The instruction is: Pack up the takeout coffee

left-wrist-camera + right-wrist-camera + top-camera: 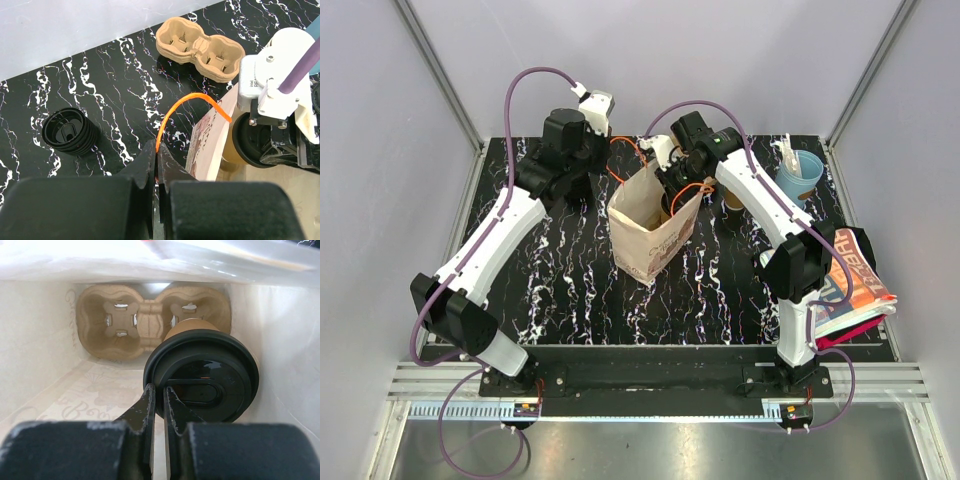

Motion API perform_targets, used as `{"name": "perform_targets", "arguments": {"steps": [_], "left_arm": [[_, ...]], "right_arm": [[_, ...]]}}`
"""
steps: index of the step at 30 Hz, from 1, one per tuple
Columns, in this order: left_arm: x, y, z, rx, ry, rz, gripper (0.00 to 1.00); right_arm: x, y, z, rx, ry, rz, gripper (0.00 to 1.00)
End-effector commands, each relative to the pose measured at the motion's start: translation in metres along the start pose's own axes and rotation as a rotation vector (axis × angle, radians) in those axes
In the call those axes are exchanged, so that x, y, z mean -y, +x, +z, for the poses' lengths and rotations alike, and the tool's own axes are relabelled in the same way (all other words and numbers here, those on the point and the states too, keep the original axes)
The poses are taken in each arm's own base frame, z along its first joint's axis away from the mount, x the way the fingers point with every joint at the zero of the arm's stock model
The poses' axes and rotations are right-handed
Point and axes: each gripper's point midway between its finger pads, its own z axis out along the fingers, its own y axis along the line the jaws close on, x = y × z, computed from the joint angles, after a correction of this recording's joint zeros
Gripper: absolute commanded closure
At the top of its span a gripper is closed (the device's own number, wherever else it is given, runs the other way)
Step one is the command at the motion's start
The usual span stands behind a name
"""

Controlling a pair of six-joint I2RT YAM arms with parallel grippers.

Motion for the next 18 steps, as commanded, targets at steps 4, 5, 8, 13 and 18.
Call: {"name": "perform_targets", "arguments": {"steps": [4,5,8,13,18], "left_arm": [[0.0017,-0.0269,-0.0052,0.080,0.001,-0.015,1.00],[0.0017,-0.0258,-0.0050,0.077,0.001,-0.017,1.00],[0.0024,-0.0267,-0.0055,0.080,0.004,-0.018,1.00],[0.0022,-0.0262,-0.0049,0.078,0.006,-0.020,1.00],[0.0032,-0.0239,-0.0039,0.072,0.009,-0.021,1.00]], "right_arm": [[0.0045,-0.0157,-0.0179,0.076,0.040,-0.023,1.00],[0.0037,-0.0160,-0.0180,0.077,0.040,-0.024,1.00],[0.0041,-0.0180,-0.0168,0.085,0.039,-0.024,1.00],[0.0049,-0.0182,-0.0152,0.092,0.039,-0.028,1.00],[0.0055,-0.0173,-0.0105,0.097,0.037,-0.029,1.00]]}}
